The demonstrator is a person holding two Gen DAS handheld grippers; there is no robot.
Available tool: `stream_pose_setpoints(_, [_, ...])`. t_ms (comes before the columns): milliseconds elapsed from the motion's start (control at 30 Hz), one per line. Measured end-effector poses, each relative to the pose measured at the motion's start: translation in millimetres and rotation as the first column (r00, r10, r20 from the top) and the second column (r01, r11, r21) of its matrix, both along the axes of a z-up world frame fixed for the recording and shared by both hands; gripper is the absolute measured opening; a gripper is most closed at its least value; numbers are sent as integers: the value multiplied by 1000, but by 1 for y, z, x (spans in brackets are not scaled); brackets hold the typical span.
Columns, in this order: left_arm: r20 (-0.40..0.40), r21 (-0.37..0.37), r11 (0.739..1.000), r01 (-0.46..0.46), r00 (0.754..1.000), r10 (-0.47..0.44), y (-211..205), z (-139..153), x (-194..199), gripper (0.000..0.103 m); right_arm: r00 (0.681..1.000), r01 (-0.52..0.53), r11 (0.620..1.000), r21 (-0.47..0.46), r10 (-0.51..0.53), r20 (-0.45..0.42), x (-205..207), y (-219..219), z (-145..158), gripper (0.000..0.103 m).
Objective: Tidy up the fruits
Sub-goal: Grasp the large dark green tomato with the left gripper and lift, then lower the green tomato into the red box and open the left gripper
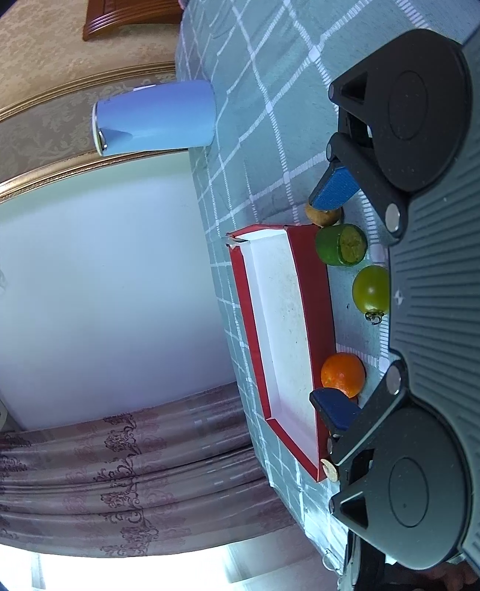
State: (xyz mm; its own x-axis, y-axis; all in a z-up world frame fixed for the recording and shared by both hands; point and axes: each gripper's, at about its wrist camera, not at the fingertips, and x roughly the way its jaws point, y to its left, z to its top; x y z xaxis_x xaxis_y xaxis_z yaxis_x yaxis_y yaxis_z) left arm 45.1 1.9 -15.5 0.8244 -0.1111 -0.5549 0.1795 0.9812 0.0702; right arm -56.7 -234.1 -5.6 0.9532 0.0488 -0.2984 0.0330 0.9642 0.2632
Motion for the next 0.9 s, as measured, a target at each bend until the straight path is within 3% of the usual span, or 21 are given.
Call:
stream_pose_setpoints(200, [39, -20, 1000, 3, 999, -2, 2, 8, -9, 30, 1000, -1, 1000, 3, 1, -2, 0, 0, 0, 103])
stream_pose_setpoints(433, [120, -6, 999, 32, 992, -31, -8, 46, 3, 30, 1000, 2, 1000, -1, -2, -2, 0, 0, 1, 103])
stream_pose_setpoints(667, [121, 6, 1000, 9, 993, -10, -24, 54, 50, 30, 1000, -5, 1000, 15, 5, 0, 0, -2, 0, 103])
stream_pose_setpoints(900, [65, -6, 1000, -26, 998, 26, -27, 36, 78, 32, 1000, -19, 1000, 21, 19, 0, 2, -3, 0, 103])
